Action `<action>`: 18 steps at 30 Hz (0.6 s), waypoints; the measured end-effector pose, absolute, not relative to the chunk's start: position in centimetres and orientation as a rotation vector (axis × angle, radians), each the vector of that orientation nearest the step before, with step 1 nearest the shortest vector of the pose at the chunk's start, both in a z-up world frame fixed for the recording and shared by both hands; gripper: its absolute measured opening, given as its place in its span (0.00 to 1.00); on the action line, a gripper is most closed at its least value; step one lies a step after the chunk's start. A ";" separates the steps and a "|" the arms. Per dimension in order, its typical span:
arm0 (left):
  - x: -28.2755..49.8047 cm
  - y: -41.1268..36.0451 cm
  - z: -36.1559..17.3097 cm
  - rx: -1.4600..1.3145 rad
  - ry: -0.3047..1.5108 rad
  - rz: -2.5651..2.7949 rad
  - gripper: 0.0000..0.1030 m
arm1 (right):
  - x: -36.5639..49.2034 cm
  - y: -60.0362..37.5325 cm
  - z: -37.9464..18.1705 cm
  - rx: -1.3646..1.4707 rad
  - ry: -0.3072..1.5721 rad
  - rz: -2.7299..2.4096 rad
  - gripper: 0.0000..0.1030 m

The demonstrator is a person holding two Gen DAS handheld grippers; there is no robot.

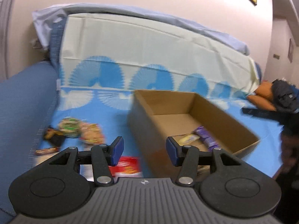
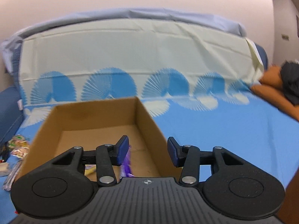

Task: Organize snacks
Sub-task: 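Move both tools back toward the remaining snacks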

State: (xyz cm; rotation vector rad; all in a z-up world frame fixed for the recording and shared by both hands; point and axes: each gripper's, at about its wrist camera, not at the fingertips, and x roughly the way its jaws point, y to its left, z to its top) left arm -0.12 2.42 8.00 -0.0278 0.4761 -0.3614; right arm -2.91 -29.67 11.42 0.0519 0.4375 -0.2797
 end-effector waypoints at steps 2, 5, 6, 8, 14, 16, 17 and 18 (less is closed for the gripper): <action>0.6 5.1 7.3 -0.033 0.507 -0.375 0.52 | -3.3 -28.1 11.8 0.037 0.400 -0.240 0.43; 1.5 8.7 6.5 -0.056 0.525 -0.414 0.20 | -3.8 -25.5 12.0 0.037 0.373 -0.168 0.33; 1.6 9.5 6.2 -0.033 0.515 -0.410 0.14 | -3.9 -24.7 12.1 0.041 0.370 -0.145 0.31; 1.6 10.4 5.4 0.010 0.499 -0.384 0.08 | -4.2 -22.7 12.2 0.052 0.361 -0.093 0.23; 1.4 12.7 3.3 -0.054 0.502 -0.277 0.08 | -4.9 -16.0 12.3 0.011 0.311 0.069 0.22; 1.4 13.3 3.1 -0.078 0.504 -0.255 0.08 | -4.9 -13.5 11.9 -0.020 0.320 0.111 0.22; 1.5 13.6 3.0 -0.090 0.515 -0.249 0.08 | -4.7 -12.3 11.6 -0.034 0.334 0.123 0.22; 1.7 13.8 3.0 -0.100 0.522 -0.248 0.08 | -4.5 -11.1 11.0 -0.051 0.355 0.132 0.22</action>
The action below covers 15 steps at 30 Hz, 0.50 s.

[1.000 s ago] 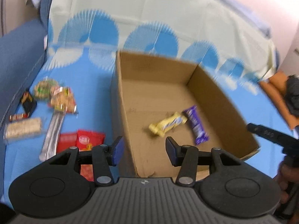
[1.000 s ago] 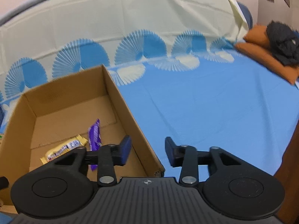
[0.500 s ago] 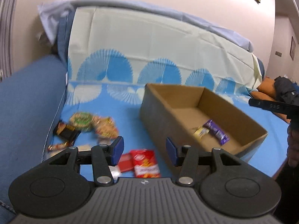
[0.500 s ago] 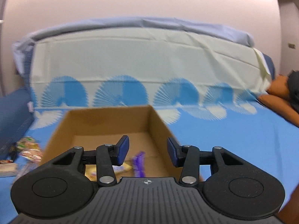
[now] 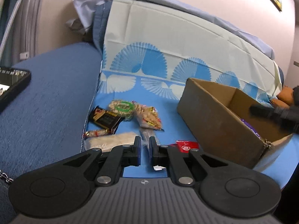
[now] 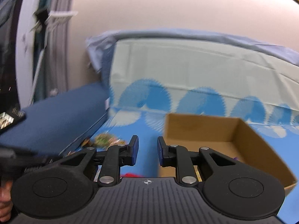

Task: Organize snacks
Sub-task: 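Move both tools back toward the remaining snacks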

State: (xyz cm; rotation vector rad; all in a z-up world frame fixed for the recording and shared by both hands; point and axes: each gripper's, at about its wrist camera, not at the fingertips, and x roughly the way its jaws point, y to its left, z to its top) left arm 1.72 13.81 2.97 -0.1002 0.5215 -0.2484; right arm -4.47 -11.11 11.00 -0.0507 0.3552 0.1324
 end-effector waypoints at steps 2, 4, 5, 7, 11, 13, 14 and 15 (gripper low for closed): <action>2.0 14.0 3.0 -0.117 0.533 -0.249 0.09 | -3.9 -8.8 9.8 -0.084 0.403 0.141 0.22; 2.2 14.3 3.0 -0.129 0.543 -0.247 0.09 | -3.1 -6.8 8.5 -0.140 0.454 0.147 0.22; 2.3 14.4 3.0 -0.135 0.547 -0.246 0.09 | -3.0 -5.7 7.6 -0.182 0.482 0.148 0.22; 2.5 14.6 3.1 -0.143 0.554 -0.240 0.09 | -2.2 -3.6 5.3 -0.287 0.544 0.138 0.22; 2.7 14.7 2.9 -0.143 0.564 -0.242 0.09 | -0.7 -1.7 1.8 -0.349 0.657 0.108 0.29; 2.8 14.7 2.8 -0.141 0.569 -0.244 0.10 | 0.1 -1.1 0.6 -0.373 0.689 0.084 0.43; 2.8 14.7 2.8 -0.142 0.571 -0.243 0.10 | 0.4 -0.9 0.1 -0.379 0.700 0.074 0.47; 2.9 14.7 2.7 -0.143 0.574 -0.243 0.10 | 0.7 -0.8 -0.3 -0.379 0.714 0.065 0.47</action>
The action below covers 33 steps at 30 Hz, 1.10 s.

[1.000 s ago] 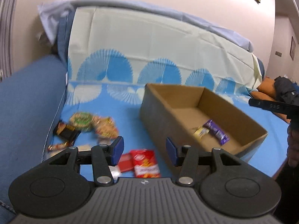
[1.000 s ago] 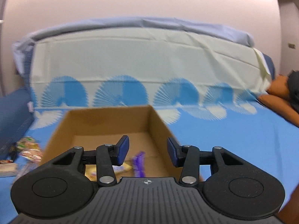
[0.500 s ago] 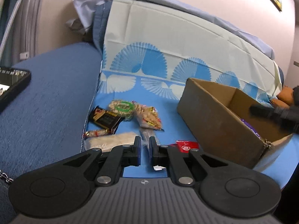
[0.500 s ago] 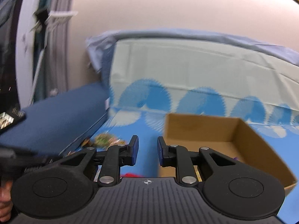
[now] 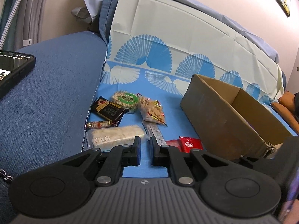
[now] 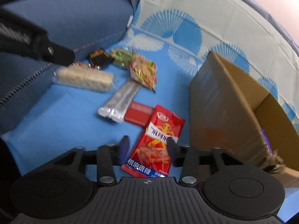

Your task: Organize snacks

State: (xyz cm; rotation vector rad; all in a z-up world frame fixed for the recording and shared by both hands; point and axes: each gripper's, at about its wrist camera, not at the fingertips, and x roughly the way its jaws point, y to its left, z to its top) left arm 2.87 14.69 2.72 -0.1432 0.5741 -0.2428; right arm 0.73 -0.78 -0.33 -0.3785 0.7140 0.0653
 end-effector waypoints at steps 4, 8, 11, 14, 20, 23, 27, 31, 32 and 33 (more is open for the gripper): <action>3.1 14.8 2.6 -0.146 0.588 -0.241 0.10 | 1.9 -0.7 -1.4 -0.374 0.754 0.037 0.48; 3.3 14.8 2.4 -0.149 0.599 -0.239 0.10 | 2.5 -0.7 -2.0 -0.358 0.773 0.023 0.47; 3.4 14.8 2.4 -0.149 0.603 -0.236 0.10 | 3.0 -0.9 -2.0 -0.336 0.787 0.035 0.39; 3.5 14.7 2.3 -0.147 0.604 -0.234 0.10 | 3.1 -1.2 -1.9 -0.322 0.793 0.058 0.21; 3.5 14.4 2.3 -0.137 0.604 -0.234 0.10 | 2.8 -1.5 -1.4 -0.314 0.771 0.098 0.02; 3.5 14.4 2.3 -0.137 0.603 -0.233 0.10 | 2.6 -1.8 -1.1 -0.300 0.764 0.107 0.01; 3.4 14.4 2.3 -0.139 0.603 -0.232 0.10 | 2.0 -1.7 -0.6 -0.305 0.738 0.123 0.01; 3.4 14.4 2.2 -0.138 0.605 -0.232 0.14 | 1.8 -1.2 -0.4 -0.371 0.700 0.054 0.24; 3.4 14.4 2.2 -0.137 0.606 -0.232 0.14 | 1.9 -1.2 -0.5 -0.379 0.699 0.036 0.42; 3.4 14.4 2.2 -0.136 0.606 -0.231 0.14 | 2.1 -1.3 -0.6 -0.380 0.704 0.027 0.47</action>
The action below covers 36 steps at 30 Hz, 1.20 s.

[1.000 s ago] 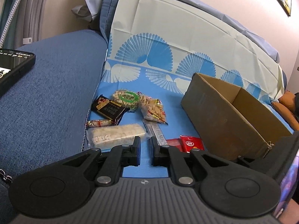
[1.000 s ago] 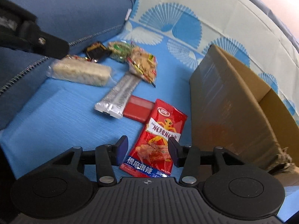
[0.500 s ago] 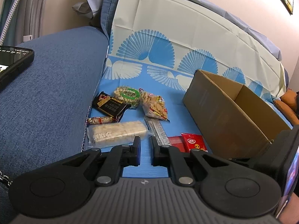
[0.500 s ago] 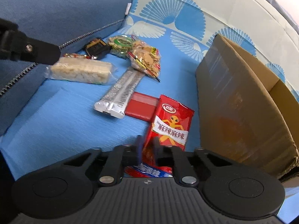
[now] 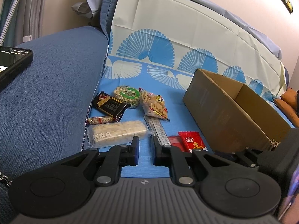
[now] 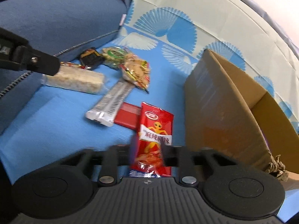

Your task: Organize snacks

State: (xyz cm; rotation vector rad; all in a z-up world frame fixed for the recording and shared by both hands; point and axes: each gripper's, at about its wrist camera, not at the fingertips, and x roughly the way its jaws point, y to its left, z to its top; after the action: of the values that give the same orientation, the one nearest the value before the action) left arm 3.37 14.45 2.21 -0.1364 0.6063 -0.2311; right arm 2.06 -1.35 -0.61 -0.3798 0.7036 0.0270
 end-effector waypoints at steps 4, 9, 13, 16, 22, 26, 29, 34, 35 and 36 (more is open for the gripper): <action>3.4 14.4 2.2 -0.134 0.608 -0.229 0.14 | 2.7 -1.4 -1.7 -0.385 0.768 0.024 0.44; 3.5 14.4 2.1 -0.132 0.608 -0.228 0.14 | 2.4 -0.9 -1.8 -0.377 0.765 0.096 0.00; 3.6 14.3 2.1 -0.127 0.608 -0.229 0.14 | 1.6 -0.8 -1.1 -0.360 0.744 0.147 0.00; 3.6 14.3 2.1 -0.127 0.608 -0.227 0.14 | 0.8 -0.5 -0.7 -0.370 0.730 0.177 0.00; 3.7 14.1 2.0 -0.113 0.620 -0.228 0.15 | 0.7 -0.9 -0.6 -0.435 0.699 0.088 0.36; 3.8 13.9 2.0 -0.100 0.622 -0.227 0.18 | 2.0 -1.7 -1.5 -0.427 0.737 0.045 0.37; 3.7 13.9 2.0 -0.097 0.622 -0.222 0.18 | 2.7 -1.5 -2.3 -0.428 0.768 0.043 0.33; 3.6 13.8 2.0 -0.098 0.618 -0.216 0.18 | 2.6 -1.2 -2.2 -0.410 0.751 0.095 0.01; 3.6 13.8 2.0 -0.098 0.618 -0.216 0.18 | 2.4 -1.3 -2.0 -0.398 0.744 0.111 0.00; 3.6 13.8 2.1 -0.099 0.618 -0.216 0.18 | 2.2 -1.3 -1.8 -0.396 0.736 0.121 0.00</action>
State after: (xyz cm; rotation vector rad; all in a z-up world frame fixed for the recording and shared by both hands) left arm 3.56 13.77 2.06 -0.0987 0.6180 -0.2159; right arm 2.18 -1.28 -1.76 -0.3955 0.7358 0.1207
